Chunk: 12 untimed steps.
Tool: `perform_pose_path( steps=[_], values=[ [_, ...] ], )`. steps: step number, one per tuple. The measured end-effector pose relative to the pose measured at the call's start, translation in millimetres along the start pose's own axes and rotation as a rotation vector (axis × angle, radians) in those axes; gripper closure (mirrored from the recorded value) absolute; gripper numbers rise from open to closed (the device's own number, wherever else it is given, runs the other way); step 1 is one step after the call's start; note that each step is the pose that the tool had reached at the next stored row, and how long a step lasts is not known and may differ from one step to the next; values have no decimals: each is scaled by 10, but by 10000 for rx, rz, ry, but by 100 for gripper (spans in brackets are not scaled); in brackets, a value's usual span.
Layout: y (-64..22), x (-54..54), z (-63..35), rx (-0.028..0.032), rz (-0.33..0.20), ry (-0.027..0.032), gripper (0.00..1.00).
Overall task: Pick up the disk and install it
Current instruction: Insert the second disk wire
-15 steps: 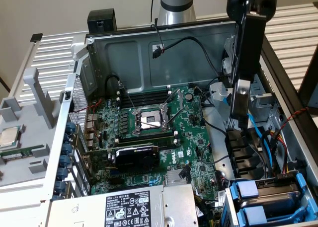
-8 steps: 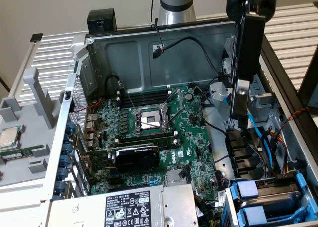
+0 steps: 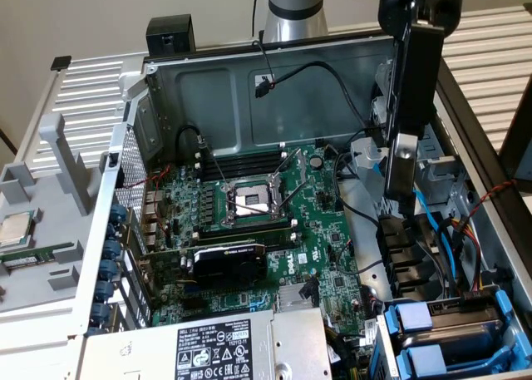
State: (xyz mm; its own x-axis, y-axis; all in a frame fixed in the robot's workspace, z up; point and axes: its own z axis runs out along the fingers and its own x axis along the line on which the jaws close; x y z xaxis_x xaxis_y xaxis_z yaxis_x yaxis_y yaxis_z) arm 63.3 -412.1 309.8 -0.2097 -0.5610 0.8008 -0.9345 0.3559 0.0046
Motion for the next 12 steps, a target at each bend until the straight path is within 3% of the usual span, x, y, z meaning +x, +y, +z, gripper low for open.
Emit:
perform_pose_path(
  steps=[4,6,8,12],
  values=[
    [1,-3,-2,0,0,-3,65],
    [3,-5,-6,0,0,-1,78],
    [5,-8,-10,1,1,4,83],
    [6,-9,-12,2,2,8,84]
  ],
)
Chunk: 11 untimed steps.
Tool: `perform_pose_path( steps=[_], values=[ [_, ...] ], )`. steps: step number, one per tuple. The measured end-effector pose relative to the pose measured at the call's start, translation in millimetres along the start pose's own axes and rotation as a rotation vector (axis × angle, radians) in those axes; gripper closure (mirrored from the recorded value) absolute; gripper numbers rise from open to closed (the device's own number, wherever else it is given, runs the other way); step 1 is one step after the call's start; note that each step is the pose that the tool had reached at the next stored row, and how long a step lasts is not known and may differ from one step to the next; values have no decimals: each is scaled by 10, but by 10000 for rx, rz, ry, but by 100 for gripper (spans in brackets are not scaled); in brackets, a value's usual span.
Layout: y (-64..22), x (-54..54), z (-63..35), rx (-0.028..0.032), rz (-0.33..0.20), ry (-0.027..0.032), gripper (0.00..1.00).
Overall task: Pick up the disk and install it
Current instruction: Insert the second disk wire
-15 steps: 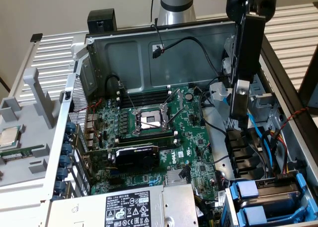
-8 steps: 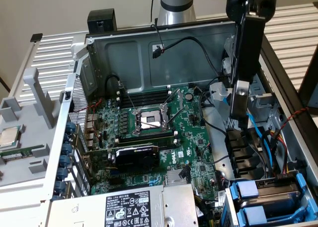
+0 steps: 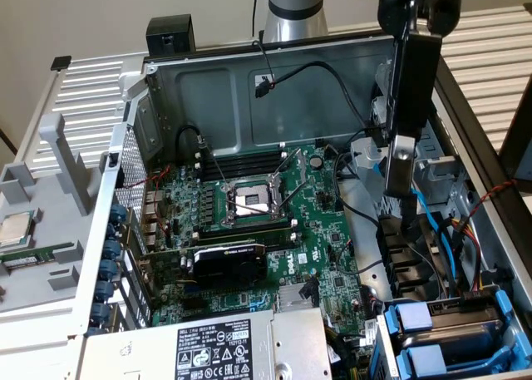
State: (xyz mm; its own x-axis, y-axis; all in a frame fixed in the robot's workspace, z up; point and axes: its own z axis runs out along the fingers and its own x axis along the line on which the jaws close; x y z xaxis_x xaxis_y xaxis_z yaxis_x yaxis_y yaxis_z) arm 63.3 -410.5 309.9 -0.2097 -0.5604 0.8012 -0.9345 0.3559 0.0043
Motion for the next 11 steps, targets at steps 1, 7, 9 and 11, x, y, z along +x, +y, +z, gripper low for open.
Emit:
perform_pose_path(
  steps=[1,7,9,11],
  values=[
    [0,-1,0,0,0,-1,84],
    [0,-1,0,0,0,-1,84],
    [0,0,-1,3,3,-3,84],
    [0,1,-2,8,10,-7,84]
  ],
)
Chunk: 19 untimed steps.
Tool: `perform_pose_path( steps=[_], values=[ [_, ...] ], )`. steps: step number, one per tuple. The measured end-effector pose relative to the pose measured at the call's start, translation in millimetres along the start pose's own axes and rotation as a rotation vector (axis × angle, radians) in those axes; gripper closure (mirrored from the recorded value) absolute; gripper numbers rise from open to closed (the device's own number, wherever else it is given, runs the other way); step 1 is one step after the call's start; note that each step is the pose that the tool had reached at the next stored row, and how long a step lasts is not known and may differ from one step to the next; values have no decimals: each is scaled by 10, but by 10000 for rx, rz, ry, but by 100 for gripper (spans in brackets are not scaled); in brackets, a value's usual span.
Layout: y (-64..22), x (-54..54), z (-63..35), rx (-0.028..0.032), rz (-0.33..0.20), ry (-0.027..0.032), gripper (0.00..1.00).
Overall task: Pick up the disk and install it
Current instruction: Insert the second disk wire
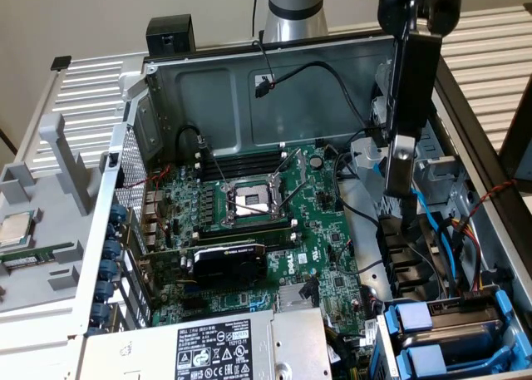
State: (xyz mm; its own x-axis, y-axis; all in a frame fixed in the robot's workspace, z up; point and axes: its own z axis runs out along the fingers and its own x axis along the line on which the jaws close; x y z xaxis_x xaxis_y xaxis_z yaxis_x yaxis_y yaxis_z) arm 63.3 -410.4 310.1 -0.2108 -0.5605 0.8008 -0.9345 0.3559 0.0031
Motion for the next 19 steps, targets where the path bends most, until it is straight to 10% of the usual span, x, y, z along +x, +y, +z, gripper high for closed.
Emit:
perform_pose_path(
  steps=[8,19],
  values=[
    [1,75,-55,59,63,-126,84],
    [-1,127,-58,224,-87,-934,84]
  ],
)
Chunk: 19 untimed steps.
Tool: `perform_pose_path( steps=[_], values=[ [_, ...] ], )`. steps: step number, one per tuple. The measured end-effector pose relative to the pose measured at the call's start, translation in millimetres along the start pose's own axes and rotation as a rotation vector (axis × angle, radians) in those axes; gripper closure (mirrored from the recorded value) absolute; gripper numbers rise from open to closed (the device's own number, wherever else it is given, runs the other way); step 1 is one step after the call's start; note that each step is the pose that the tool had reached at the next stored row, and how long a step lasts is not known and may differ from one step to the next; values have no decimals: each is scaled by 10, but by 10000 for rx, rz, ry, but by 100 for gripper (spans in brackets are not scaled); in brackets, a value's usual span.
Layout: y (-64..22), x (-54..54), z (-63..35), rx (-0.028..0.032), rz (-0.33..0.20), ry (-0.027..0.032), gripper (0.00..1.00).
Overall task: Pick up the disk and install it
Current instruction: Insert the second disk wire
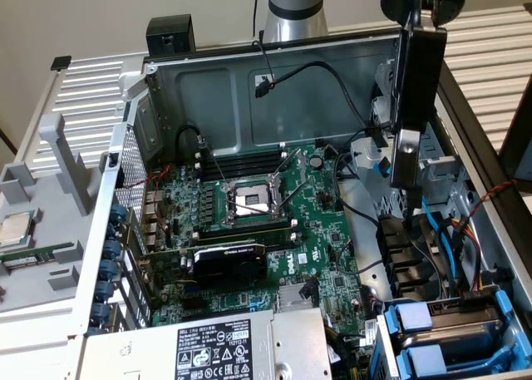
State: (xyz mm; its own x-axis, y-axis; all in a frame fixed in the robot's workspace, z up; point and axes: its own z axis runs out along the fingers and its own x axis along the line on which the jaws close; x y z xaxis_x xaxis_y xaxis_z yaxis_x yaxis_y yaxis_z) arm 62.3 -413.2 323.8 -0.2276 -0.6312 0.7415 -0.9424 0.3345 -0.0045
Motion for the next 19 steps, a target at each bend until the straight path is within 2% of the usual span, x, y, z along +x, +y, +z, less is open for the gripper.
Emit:
perform_pose_path(
  steps=[7,8,9,12,15,17,19],
  values=[
    [26,104,-19,55,-134,-226,84],
    [28,116,-17,56,-152,-271,84],
    [28,128,-13,46,-174,-341,84],
    [20,163,10,-16,-250,-634,84],
    [7,200,33,-99,-338,-982,84],
    [-1,220,50,-162,-405,-1248,84],
    [-9,235,65,-229,-478,-1571,84]
  ],
)
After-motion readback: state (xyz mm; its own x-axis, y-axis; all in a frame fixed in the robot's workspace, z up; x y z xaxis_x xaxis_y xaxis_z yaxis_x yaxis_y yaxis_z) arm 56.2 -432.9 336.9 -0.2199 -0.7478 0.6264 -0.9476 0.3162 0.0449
